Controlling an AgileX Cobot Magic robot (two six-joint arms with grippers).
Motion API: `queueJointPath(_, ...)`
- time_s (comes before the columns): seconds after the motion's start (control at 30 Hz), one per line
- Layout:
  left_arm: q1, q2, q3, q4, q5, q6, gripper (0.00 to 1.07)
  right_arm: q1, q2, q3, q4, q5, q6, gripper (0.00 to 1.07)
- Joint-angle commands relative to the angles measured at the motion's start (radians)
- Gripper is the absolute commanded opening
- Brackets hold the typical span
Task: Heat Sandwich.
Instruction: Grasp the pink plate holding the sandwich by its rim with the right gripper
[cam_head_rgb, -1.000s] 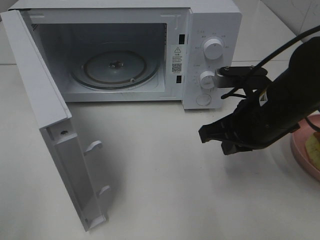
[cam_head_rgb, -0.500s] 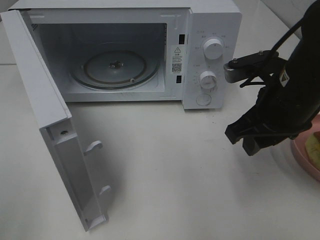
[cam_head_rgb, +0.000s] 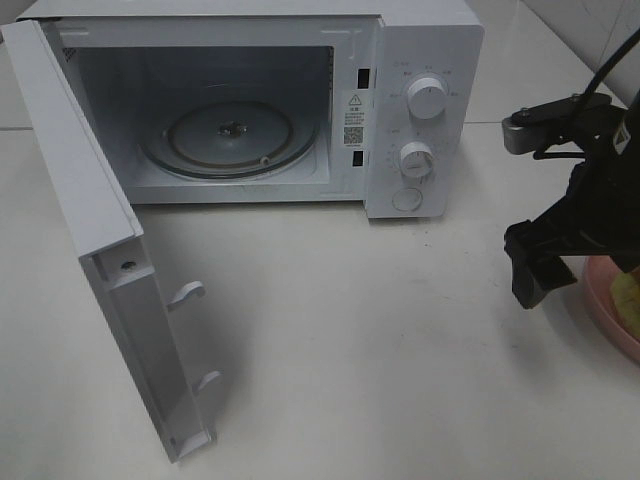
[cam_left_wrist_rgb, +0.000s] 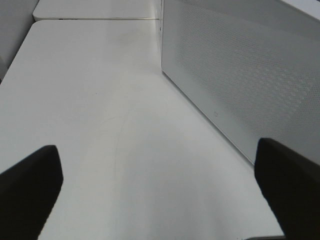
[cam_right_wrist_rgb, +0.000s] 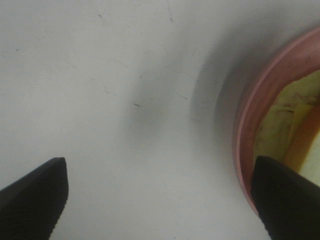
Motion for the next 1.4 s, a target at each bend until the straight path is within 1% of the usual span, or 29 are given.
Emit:
queueJointPath(0.03, -0.006, -0.026, 0.003, -0.005, -0.002, 0.003, 1.01, -0.031, -0.006, -0.005, -0.002, 0.015, -0.013, 0.95)
queueJointPath(0.27, -0.006, -0.026, 0.003, -0.005, -0.002, 0.003, 1.01, -0.113, -0.004, -0.005, 0.014, 0.000, -0.024, 0.94)
queueJointPath(0.4, -0.006, -0.026, 0.003, -0.005, -0.002, 0.003, 1.01, -0.133, 0.016, -0.005, 0.019, -0.013, -0.025, 0.94)
queueJointPath(0.57, -0.006, -0.026, 0.003, -0.005, -0.002, 0.003, 1.01, -0.157, 0.080, -0.005, 0.026, -0.054, -0.025, 0.93)
queueJointPath(1.2, -0.006, -0.026, 0.003, -0.005, -0.002, 0.003, 1.01, -0.167, 0.271, -0.005, 0.029, -0.191, -0.023, 0.92)
queueJointPath(1.4, -0.006, -0.026, 0.003, -0.005, -0.002, 0.003, 1.01, -0.167, 0.321, -0.005, -0.006, -0.209, -0.003, 0.91)
